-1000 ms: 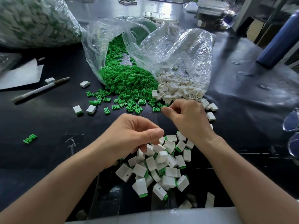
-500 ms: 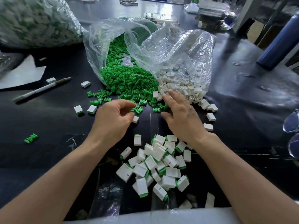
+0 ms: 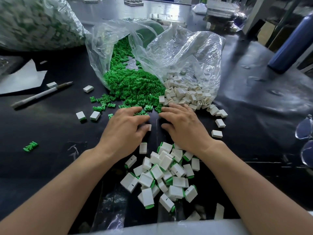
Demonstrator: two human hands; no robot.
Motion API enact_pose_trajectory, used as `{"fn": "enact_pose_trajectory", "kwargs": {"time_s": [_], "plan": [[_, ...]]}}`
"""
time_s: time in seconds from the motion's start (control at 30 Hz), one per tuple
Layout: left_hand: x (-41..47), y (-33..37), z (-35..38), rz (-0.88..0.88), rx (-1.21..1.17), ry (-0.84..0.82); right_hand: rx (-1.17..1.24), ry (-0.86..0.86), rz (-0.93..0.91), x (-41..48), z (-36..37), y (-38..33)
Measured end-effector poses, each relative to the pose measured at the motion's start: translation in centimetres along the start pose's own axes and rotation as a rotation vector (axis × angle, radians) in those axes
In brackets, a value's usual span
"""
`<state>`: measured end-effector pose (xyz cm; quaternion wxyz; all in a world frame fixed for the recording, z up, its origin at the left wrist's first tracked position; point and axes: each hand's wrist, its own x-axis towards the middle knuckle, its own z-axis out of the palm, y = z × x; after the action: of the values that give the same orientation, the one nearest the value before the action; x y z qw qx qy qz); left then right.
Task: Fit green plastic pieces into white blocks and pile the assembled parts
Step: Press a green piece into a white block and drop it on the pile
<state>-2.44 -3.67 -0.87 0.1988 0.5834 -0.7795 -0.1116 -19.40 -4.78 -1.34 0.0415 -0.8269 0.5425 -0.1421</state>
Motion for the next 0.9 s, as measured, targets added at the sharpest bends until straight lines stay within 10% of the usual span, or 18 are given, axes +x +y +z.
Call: {"fn": "enact_pose_trajectory", "kwargs": {"time_s": [0.9], "plan": [[-1.2, 1.6, -1.5, -0.210, -0.894, -0.035, 0.149, -0.065, 0.231, -0.5, -1.0, 0.6]]}}
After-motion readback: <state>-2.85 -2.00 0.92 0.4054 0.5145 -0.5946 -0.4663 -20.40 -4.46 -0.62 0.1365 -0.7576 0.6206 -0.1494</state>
